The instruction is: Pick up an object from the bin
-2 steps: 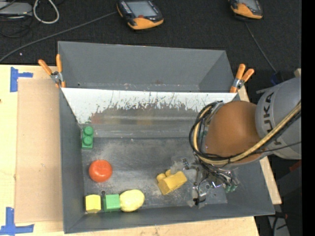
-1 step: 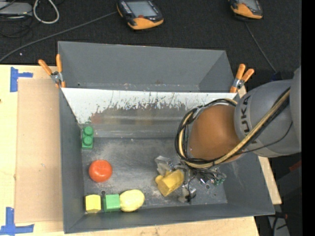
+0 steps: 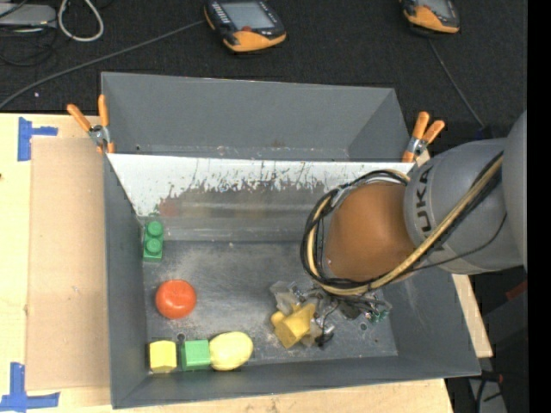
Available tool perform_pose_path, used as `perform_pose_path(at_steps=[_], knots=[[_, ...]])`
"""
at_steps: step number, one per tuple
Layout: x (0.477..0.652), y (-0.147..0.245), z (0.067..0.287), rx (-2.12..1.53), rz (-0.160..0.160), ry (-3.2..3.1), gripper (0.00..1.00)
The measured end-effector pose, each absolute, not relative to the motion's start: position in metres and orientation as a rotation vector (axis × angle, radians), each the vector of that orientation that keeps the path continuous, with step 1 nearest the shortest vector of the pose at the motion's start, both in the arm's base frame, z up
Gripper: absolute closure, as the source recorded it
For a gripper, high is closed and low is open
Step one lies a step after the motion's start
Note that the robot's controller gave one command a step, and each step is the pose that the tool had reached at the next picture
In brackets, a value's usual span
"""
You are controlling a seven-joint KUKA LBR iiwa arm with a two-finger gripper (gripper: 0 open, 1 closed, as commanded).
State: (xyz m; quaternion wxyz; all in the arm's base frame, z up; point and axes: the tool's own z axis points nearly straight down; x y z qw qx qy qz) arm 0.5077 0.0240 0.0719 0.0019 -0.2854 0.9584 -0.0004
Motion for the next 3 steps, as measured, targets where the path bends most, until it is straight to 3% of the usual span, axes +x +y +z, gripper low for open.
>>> perform_pose_path(at_steps=[1, 3], knots=[[0.508, 0.024, 0.072, -0.896, -0.002, 3.007, 1.00], [0.504, 0.025, 0.135, -0.897, 0.005, 3.017, 1.00]])
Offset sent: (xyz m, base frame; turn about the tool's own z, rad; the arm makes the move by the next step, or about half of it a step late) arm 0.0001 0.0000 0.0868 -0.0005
